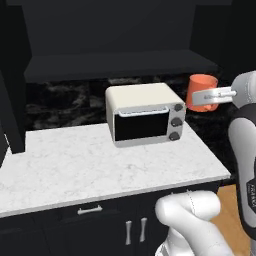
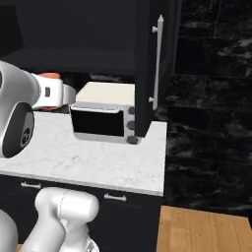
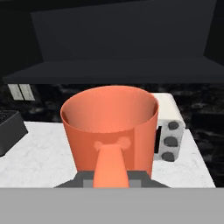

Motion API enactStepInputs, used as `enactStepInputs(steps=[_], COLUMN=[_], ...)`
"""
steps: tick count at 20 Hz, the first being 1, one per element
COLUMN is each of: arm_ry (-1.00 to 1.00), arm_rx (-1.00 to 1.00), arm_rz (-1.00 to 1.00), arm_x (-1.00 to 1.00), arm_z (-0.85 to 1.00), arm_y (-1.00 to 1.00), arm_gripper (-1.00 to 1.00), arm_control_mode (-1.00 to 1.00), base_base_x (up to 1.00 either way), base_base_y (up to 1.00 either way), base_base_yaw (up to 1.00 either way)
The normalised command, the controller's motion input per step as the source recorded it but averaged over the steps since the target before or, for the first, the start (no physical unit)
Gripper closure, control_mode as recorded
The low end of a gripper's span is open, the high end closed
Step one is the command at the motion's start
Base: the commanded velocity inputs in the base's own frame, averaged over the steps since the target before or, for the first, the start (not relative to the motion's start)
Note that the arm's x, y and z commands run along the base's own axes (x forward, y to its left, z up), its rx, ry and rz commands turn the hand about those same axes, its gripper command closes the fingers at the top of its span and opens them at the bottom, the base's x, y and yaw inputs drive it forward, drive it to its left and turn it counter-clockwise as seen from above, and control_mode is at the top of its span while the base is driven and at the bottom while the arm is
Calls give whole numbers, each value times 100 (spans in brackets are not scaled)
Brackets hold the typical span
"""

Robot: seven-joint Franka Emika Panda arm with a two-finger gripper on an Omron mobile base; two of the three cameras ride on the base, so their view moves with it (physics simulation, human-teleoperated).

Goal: Gather all objects into one cabinet and sort the glasses and bowls to opposite sides.

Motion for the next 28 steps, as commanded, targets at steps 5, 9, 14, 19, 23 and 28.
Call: enactStepInputs(steps=[5, 9, 14, 19, 23, 28], arm_ry=[0, 0, 0, 0, 0, 0], arm_rx=[0, 0, 0, 0, 0, 0], arm_rz=[0, 0, 0, 0, 0, 0], arm_x=[0, 0, 0, 0, 0, 0], arm_z=[0, 0, 0, 0, 0, 0], arm_y=[0, 0, 0, 0, 0, 0], arm_gripper=[100, 100, 100, 100, 100, 100], arm_control_mode=[100, 100, 100, 100, 100, 100], base_base_x=[-100, -90, -53, -62, -22, 6], base_base_y=[40, 59, 44, 53, 45, 6], base_base_yaw=[31, 71, 91, 91, 91, 79])
